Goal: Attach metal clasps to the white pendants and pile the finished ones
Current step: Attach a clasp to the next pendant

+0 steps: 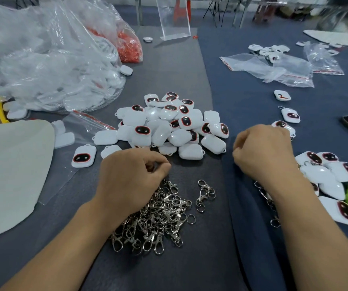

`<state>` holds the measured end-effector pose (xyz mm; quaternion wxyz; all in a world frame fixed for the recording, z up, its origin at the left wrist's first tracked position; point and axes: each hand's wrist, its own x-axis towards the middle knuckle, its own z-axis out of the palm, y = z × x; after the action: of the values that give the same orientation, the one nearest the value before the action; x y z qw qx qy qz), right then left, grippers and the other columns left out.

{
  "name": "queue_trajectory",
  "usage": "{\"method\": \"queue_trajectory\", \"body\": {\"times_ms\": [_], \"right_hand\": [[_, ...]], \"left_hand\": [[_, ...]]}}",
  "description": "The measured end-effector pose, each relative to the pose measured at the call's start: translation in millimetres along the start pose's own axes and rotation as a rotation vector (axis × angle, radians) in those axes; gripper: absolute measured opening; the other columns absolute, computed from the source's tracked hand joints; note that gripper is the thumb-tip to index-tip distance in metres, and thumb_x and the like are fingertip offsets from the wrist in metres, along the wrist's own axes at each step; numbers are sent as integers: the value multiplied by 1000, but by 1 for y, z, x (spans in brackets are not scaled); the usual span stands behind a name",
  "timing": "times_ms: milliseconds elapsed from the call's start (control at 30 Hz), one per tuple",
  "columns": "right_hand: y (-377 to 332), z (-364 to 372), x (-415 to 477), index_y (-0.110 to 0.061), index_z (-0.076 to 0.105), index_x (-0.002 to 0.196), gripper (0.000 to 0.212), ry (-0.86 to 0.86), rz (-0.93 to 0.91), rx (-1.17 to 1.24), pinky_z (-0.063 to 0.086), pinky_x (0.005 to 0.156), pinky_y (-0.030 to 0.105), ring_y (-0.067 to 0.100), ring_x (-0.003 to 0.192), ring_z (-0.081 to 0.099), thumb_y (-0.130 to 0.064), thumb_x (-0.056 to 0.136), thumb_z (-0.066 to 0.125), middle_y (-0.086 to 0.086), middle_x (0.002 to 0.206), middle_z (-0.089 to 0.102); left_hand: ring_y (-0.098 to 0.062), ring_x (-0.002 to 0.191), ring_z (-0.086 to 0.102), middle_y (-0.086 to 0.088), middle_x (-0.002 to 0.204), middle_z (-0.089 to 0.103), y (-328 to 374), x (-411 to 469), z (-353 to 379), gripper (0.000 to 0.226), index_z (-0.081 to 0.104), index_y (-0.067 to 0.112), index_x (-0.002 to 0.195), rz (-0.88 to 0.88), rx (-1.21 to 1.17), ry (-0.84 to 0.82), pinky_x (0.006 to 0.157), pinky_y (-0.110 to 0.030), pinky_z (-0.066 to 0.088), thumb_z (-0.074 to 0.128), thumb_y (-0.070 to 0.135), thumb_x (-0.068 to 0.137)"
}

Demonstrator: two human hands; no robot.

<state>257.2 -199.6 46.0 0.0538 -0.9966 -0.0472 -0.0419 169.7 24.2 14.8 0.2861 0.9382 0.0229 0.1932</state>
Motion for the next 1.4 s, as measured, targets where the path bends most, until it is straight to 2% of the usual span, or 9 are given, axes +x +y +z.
{"method": "queue_trajectory", "body": {"times_ms": [167,333,533,700,867,1000,1133,1267,1400], "right_hand": [[-18,2,-11,-21,78,93,16,168,-81,215,44,88,41,36,93,61,-16,83,67,7,90,75],[-33,19,-10,-15,68,112,26,41,-89,270,48,84,41,35,99,58,-21,88,64,6,111,64],[-38,24,-8,-17,70,82,24,163,-96,275,24,73,36,29,75,37,-23,96,52,7,76,61],[-47,25,-14,-14,72,78,25,148,19,888,44,62,31,18,64,57,-25,98,62,-6,63,65],[-67,18,-28,-10,69,97,19,-331,78,1677,59,57,27,24,66,74,6,95,59,11,83,76],[-68,16,-32,-8,56,94,23,-508,23,1712,61,61,32,27,70,71,14,89,56,20,91,73],[-67,16,-33,-10,57,99,25,-588,-4,1737,61,63,32,26,76,69,13,90,57,20,95,69],[-69,16,-34,-11,74,91,17,-508,-48,1644,60,60,28,21,66,67,5,88,70,10,79,71],[-70,18,-34,-17,76,71,24,-372,-58,1547,51,53,25,20,58,64,4,83,73,8,68,69]], "left_hand": [[-2,69,62,25,70,67,-4,1,-6,22,76,44,78,-1,-56,-179,68,-31,53,68,60,67],[-5,77,64,22,80,68,-8,4,-12,23,76,46,81,49,-139,-359,68,-23,50,77,56,61],[-3,76,65,24,78,69,-8,4,-10,14,77,38,68,86,-141,-323,70,-16,45,87,28,71],[4,63,65,28,68,68,-6,-4,-4,10,77,36,80,14,-188,-74,62,-11,45,83,29,79],[-4,54,69,10,64,74,-6,3,-5,16,79,27,75,-145,-534,49,54,-11,49,82,13,81],[-12,53,66,-7,64,73,-7,10,-7,9,78,11,76,-317,-866,33,51,-16,48,82,4,73],[-13,63,68,-7,70,74,-9,12,-8,16,80,18,74,-367,-1035,9,59,-18,52,82,15,58],[-14,75,71,-8,79,78,-8,11,-6,27,81,15,78,-274,-980,-23,71,-20,55,76,-11,73],[-13,79,72,-6,82,79,-7,9,-7,35,83,21,79,-237,-902,-43,77,-24,58,73,-12,78]]}}
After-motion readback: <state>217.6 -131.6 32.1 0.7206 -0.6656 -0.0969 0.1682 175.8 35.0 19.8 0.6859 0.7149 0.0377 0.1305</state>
